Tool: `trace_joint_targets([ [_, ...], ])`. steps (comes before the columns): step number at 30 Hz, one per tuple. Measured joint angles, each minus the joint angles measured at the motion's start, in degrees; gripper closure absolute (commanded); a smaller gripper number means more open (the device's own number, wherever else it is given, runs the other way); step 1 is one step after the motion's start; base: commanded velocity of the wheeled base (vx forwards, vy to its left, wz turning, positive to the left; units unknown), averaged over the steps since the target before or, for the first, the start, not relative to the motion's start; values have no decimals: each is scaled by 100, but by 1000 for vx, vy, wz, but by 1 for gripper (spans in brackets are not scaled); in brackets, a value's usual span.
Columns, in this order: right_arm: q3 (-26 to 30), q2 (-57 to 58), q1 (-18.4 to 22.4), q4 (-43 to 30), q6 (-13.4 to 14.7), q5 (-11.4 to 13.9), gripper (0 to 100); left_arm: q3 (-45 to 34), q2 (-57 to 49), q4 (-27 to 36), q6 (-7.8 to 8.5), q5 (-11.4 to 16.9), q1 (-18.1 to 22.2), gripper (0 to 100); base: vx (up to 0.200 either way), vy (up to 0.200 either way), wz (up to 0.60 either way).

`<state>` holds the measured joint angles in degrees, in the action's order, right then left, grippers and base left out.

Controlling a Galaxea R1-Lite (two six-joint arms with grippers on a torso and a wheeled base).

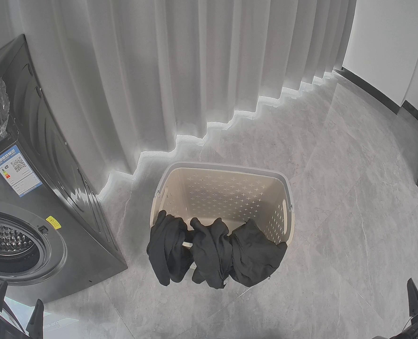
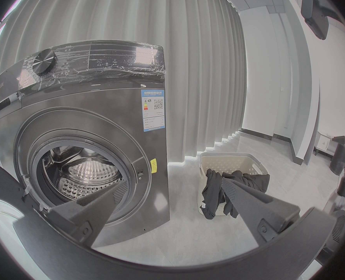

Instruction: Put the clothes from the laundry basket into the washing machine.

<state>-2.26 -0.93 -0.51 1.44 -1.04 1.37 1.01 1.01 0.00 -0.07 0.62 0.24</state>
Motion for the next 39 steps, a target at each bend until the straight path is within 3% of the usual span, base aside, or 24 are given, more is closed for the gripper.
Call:
trace_joint_targets([
  [5,-510,-41,-12,-35,-9,99,0,0,2,0,0,0,0,0,0,0,0],
  [8,-672,-212,-72,-65,0,372,0,0,2,0,0,0,0,0,0,0,0],
  [13,-802,-775,-216,-54,338,1064,0,0,2,0,0,0,0,0,160,0,0],
  [16,-863,-1298,-362,-2,662,1684,0,0,0,0,0,0,0,0,133,0,0],
  [21,-1012,-2321,-594,208,889,2206,0,0,2,0,2,0,0,0,0,0,0],
  [28,-1221,-4041,-891,1096,1009,2458,0,0,0,0,0,0,0,0,0,0,0],
  [39,-1336,-6886,-1541,3092,1064,2530,0,0,2,0,0,0,0,0,55,0,0],
])
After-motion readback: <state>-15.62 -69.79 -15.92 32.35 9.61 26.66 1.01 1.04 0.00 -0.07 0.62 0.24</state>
